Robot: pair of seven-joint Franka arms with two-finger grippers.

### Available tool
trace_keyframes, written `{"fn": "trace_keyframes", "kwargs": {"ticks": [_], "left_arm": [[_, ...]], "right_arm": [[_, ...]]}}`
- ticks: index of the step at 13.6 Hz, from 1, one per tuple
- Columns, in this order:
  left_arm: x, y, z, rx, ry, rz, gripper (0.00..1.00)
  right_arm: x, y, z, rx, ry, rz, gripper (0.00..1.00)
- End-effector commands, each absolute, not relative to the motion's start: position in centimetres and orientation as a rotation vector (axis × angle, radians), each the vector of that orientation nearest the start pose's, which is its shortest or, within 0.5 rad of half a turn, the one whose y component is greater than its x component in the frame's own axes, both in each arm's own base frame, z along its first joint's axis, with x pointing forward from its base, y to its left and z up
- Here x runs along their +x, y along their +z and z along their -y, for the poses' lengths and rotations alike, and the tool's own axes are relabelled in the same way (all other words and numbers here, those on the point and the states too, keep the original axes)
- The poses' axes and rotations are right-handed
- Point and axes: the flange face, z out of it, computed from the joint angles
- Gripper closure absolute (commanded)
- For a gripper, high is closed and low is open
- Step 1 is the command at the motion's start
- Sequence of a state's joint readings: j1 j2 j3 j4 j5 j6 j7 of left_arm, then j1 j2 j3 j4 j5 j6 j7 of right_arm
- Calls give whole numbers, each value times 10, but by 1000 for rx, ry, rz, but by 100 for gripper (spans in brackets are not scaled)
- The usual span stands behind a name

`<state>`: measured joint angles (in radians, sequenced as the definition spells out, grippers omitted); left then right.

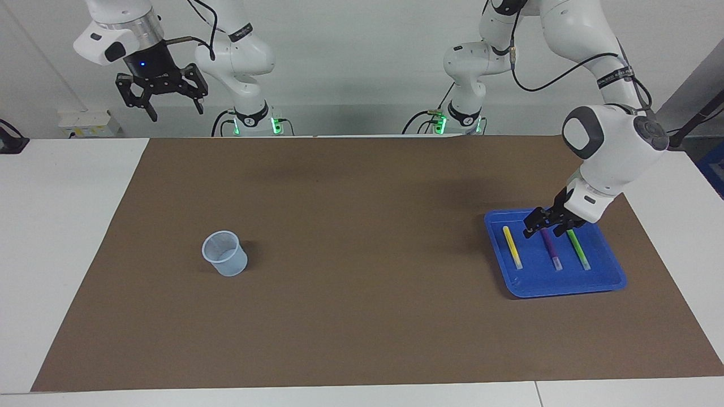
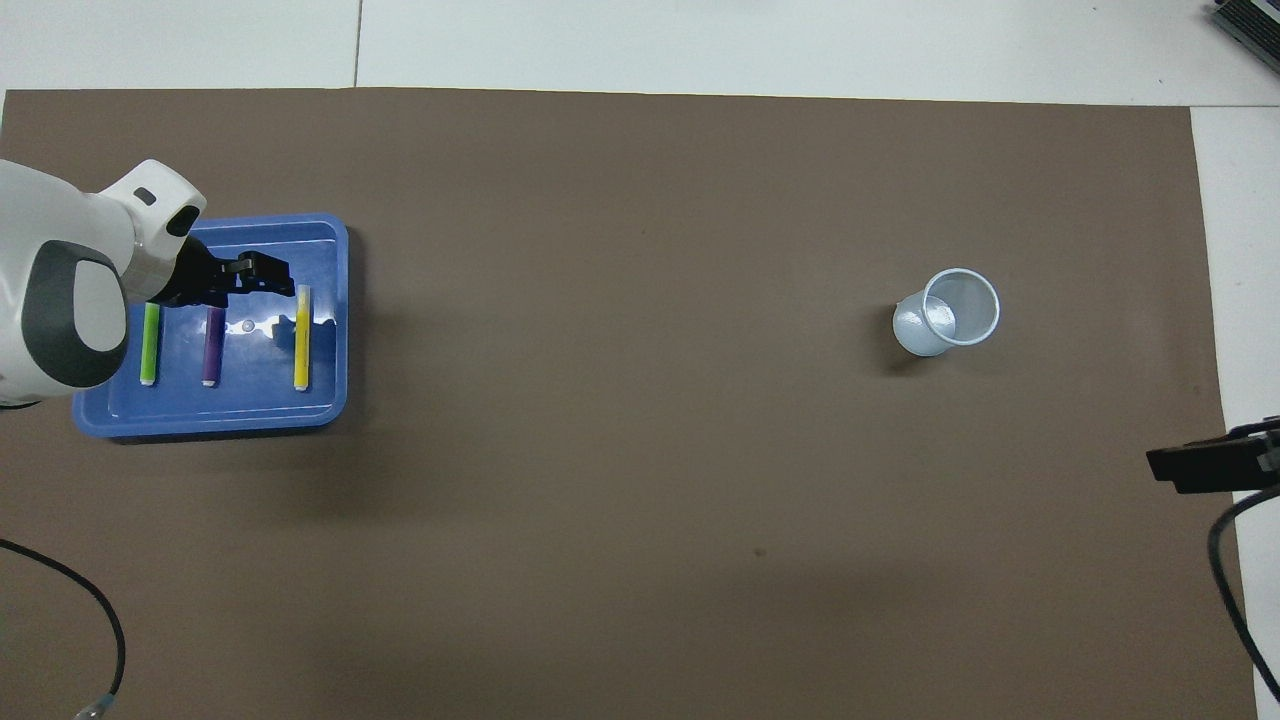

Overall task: Transfer and insert pens with both arms
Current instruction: 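Lower the left gripper and grasp the yellow pen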

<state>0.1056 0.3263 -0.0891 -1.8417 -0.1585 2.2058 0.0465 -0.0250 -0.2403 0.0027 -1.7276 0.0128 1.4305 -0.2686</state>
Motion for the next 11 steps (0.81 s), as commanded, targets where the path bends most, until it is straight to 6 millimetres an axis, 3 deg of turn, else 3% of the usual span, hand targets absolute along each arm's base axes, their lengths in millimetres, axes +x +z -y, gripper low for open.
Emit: {"fn": "trace_keyframes", "kwargs": {"ticks": [1, 3, 5, 8, 11], "left_arm": [[626, 345, -3, -3302, -60, 124, 16], [613, 328, -1, -3295, -39, 125, 17], [611, 326, 3, -3294, -45, 117, 20], [610, 326, 3, -3294, -43, 118, 30], [606, 321, 6, -3292, -27, 110, 31]], "right_arm": [[454, 671, 31, -3074, 73, 519, 0], [453, 672, 40, -3068, 66, 534, 0], [455, 670, 39, -3065, 52, 534, 0], [463, 669, 27, -3065, -19, 555, 0], [475, 656, 11, -3052, -27, 564, 0]]}}
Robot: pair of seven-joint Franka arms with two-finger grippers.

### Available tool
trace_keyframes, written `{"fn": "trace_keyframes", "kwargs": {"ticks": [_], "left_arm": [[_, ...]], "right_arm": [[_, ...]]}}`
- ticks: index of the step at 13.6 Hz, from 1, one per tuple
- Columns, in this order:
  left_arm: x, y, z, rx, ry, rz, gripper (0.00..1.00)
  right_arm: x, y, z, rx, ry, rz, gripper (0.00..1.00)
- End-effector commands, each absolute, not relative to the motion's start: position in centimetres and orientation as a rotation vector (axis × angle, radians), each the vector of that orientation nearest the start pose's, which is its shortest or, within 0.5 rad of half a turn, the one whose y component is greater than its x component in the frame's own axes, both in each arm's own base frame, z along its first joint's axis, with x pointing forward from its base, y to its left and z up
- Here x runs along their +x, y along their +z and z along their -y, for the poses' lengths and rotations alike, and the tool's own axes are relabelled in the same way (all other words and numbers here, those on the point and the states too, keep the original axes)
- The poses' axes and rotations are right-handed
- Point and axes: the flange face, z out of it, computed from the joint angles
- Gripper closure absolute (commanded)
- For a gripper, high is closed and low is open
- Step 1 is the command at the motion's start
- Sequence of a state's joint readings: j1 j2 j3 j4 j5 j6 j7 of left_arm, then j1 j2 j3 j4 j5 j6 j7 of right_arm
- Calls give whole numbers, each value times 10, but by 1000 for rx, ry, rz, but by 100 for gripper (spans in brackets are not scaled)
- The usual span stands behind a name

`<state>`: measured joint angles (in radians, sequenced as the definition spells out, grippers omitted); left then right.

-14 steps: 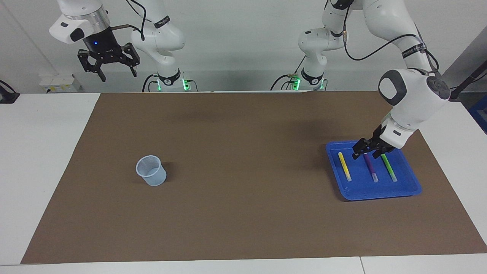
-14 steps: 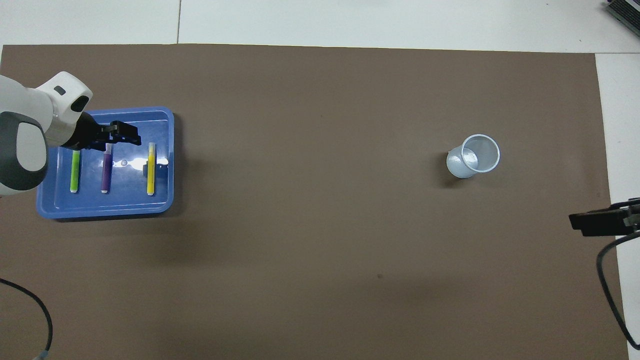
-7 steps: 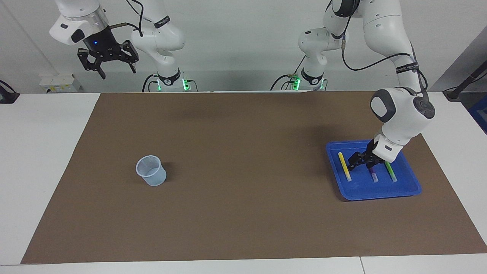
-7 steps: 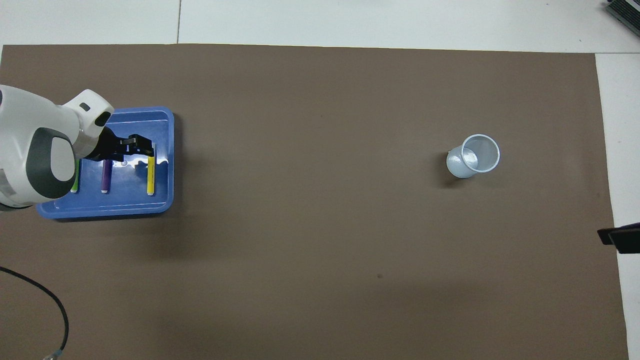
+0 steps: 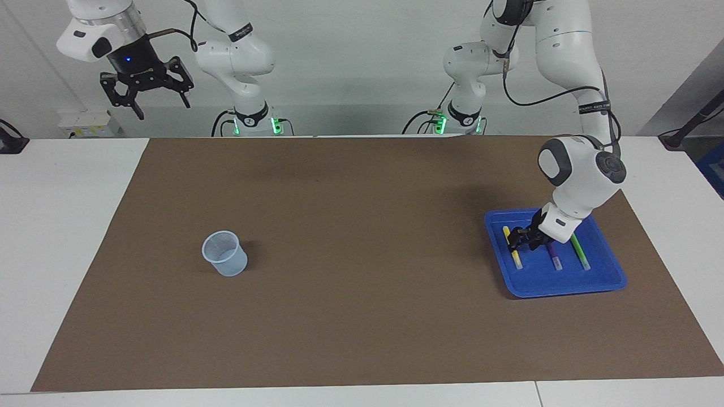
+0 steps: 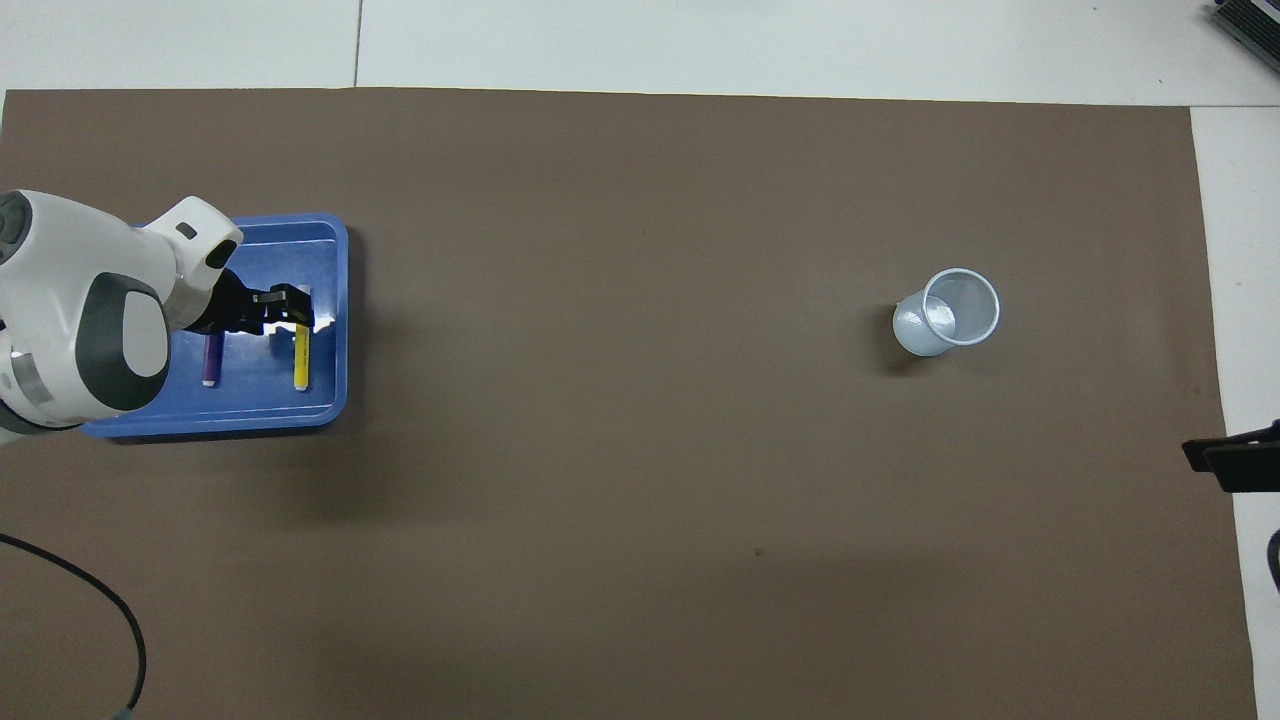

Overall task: Transfer and insert pens with both arms
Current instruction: 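Lower the left gripper and grasp the yellow pen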

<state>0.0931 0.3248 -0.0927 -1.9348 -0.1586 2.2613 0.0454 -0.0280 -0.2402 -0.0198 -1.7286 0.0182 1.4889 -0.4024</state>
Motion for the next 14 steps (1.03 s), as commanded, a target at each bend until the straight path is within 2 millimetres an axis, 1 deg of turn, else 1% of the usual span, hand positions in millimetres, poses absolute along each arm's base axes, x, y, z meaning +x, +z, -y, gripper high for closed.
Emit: {"fn": "trace_keyframes", "kwargs": {"ticks": [1, 2, 3, 4, 6, 9, 13, 14], "left_arm": [[605, 322, 9, -3292, -26, 99, 31], [605, 322, 9, -3292, -26, 97, 32], [602, 317, 10, -3291, -9, 91, 35], [600, 316, 10, -3288, -9, 83, 41], [599, 317, 10, -3286, -12, 82, 49], [595, 312, 9, -3282, 3, 80, 50], [593, 309, 11, -3282, 11, 76, 52], [592, 308, 13, -3282, 17, 71, 58]], "right_arm": [[480, 652, 8, -3033, -31, 561, 0], [485, 646, 7, -3030, -20, 539, 0], [491, 641, 4, -3027, -24, 504, 0], [496, 635, 0, -3012, -27, 481, 0], [502, 629, -20, -3008, -25, 475, 0], [508, 625, -27, -2999, -26, 434, 0], [509, 623, -27, -2996, -27, 423, 0], [511, 619, -27, -2996, -17, 410, 0]]}}
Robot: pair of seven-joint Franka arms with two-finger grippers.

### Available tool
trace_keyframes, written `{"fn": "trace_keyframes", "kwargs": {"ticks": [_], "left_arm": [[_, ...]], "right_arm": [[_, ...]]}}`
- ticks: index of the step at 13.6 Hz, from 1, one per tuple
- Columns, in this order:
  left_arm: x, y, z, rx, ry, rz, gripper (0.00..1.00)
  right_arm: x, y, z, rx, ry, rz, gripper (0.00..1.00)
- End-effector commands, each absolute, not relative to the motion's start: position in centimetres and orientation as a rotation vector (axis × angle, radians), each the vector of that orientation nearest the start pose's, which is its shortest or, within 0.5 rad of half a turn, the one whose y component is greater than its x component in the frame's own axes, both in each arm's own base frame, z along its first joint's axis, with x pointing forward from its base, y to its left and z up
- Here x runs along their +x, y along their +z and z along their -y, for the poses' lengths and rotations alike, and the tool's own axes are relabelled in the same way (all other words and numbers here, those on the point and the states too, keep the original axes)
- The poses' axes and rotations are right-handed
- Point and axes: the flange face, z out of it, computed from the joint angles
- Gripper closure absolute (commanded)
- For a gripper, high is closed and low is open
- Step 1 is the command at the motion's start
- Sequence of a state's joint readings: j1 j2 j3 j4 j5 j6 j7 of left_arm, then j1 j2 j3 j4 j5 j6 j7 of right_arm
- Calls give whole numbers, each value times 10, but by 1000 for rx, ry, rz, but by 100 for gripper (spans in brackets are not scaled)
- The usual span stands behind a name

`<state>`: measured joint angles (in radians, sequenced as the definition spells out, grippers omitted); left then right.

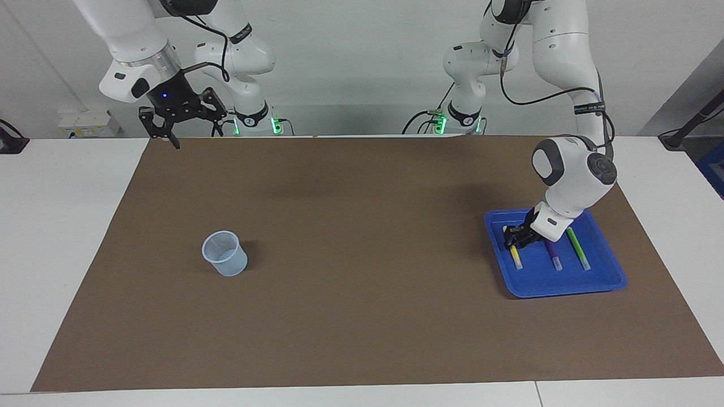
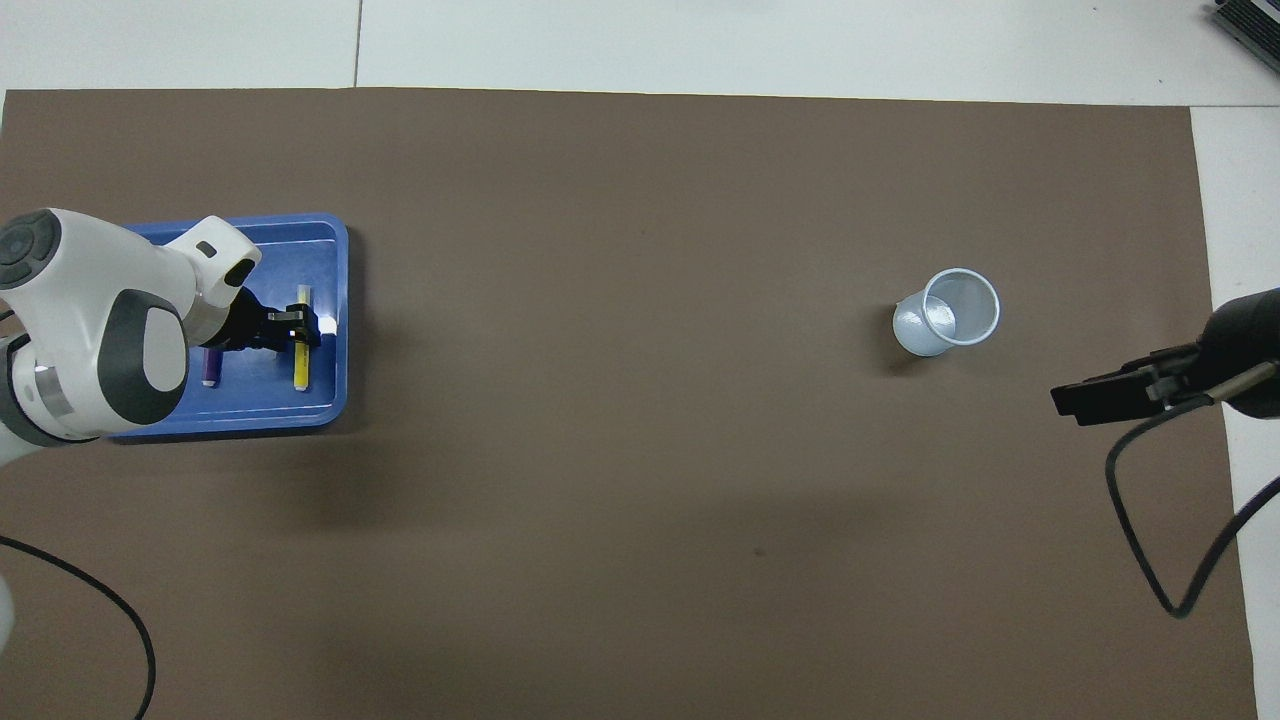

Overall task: Transfer and insert pens with both arms
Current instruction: 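Lower the left gripper and grasp the yellow pen, then lift the yellow pen with the left gripper while the right gripper approaches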

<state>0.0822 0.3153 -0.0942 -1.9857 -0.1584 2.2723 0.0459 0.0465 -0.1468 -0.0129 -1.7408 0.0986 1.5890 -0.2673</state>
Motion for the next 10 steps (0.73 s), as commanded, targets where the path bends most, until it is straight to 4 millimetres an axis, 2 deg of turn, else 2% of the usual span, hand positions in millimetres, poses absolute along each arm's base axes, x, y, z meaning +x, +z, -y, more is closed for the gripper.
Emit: {"fn": "trace_keyframes", "kwargs": {"ticks": [1, 4, 5, 6, 9, 10], "left_arm": [[592, 307, 15, -3280, 17, 65, 67], [591, 307, 16, -3282, 18, 62, 80], [591, 307, 16, -3282, 18, 62, 88], [591, 308, 16, -3282, 15, 59, 100], [594, 311, 15, -3278, 2, 53, 100], [599, 315, 11, -3238, -14, -14, 100]], "right_arm": [[512, 619, -28, -2996, -23, 398, 0], [512, 618, -42, -3000, -21, 365, 0], [512, 618, -43, -3001, -20, 360, 0], [511, 618, -49, -2999, -19, 376, 0], [509, 615, -49, -2998, -5, 375, 0], [509, 615, -49, -2998, -5, 375, 0]]}}
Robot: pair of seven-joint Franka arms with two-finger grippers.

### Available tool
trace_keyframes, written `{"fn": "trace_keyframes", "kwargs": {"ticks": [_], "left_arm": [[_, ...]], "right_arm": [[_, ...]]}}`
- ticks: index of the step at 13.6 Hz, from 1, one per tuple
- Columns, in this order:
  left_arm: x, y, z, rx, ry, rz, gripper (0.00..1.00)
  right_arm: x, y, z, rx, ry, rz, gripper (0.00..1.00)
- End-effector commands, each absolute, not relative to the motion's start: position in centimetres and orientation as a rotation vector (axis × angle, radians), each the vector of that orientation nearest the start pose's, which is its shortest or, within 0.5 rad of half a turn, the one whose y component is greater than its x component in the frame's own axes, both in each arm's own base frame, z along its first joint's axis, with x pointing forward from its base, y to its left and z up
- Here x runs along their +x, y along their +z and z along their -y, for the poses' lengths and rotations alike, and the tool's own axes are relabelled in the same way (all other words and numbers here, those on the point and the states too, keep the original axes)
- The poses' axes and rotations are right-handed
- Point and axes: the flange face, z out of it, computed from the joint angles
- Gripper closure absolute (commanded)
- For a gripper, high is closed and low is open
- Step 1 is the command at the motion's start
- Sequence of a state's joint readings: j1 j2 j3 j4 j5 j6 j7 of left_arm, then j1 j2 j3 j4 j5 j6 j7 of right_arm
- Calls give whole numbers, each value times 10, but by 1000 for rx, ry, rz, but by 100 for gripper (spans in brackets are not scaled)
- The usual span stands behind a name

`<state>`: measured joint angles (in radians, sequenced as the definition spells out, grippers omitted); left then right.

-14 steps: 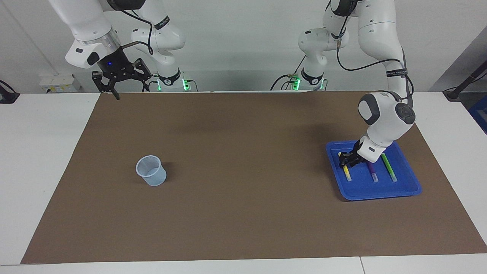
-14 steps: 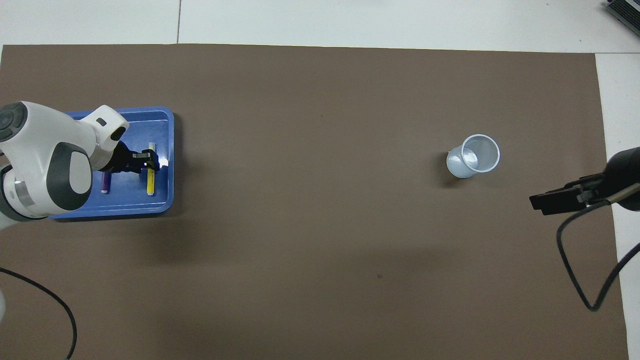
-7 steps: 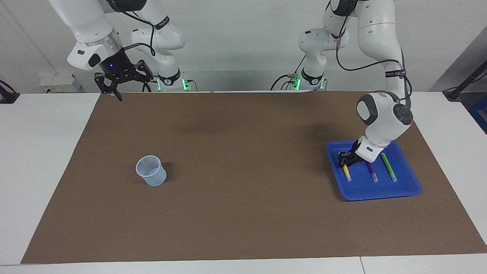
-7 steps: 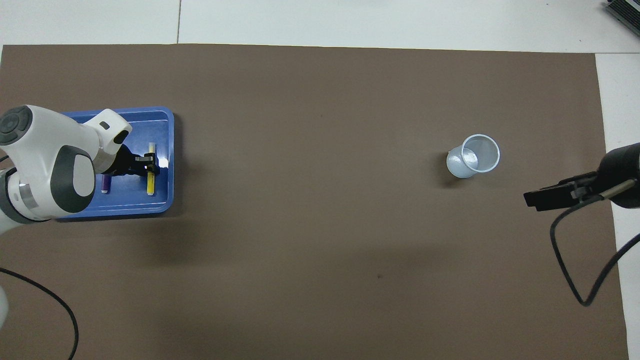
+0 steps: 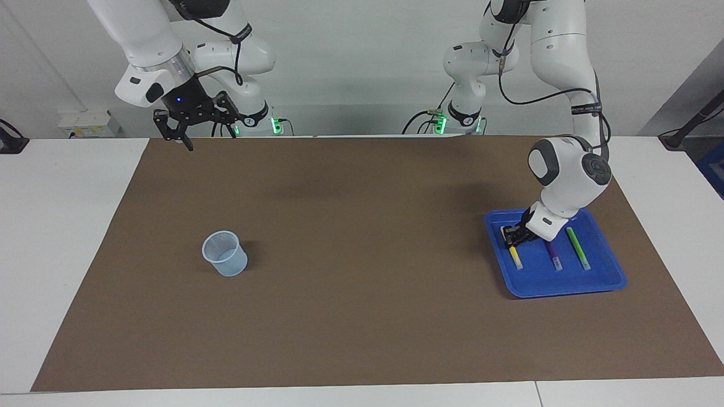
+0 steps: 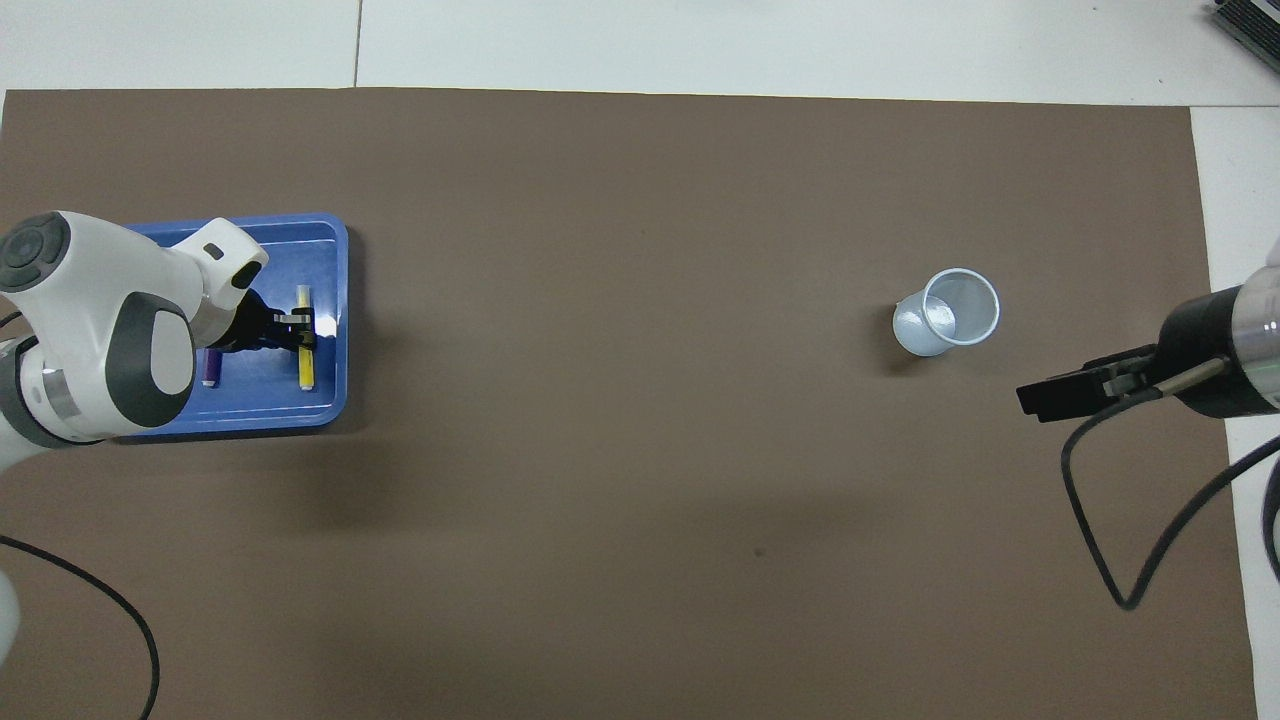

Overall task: Transfer and insert pens with both arms
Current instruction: 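Lift the yellow pen with the left gripper while the right gripper approaches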

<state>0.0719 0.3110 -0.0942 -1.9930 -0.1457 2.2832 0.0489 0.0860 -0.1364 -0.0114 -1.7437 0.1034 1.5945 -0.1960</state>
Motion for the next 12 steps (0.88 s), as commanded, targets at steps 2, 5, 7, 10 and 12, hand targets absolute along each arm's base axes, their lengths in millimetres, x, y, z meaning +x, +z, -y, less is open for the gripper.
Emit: {"fn": "trace_keyframes", "kwargs": {"ticks": [2, 5, 7, 10, 12], "left_arm": [[611, 327, 1, -3163, -71, -120, 100], [628, 353, -7, -3159, -161, -104, 100], [635, 371, 0, -3162, -145, -117, 100], [646, 393, 0, -3278, -29, 1, 100], [641, 393, -1, -3386, 22, 163, 100]], "right_arm": [[509, 615, -49, -2998, -5, 375, 0], [507, 615, -59, -2996, 0, 380, 0], [507, 614, -70, -2965, 5, 334, 0], [507, 607, -88, -2938, 17, 252, 0], [506, 600, -104, -2905, 24, 185, 0]]}}
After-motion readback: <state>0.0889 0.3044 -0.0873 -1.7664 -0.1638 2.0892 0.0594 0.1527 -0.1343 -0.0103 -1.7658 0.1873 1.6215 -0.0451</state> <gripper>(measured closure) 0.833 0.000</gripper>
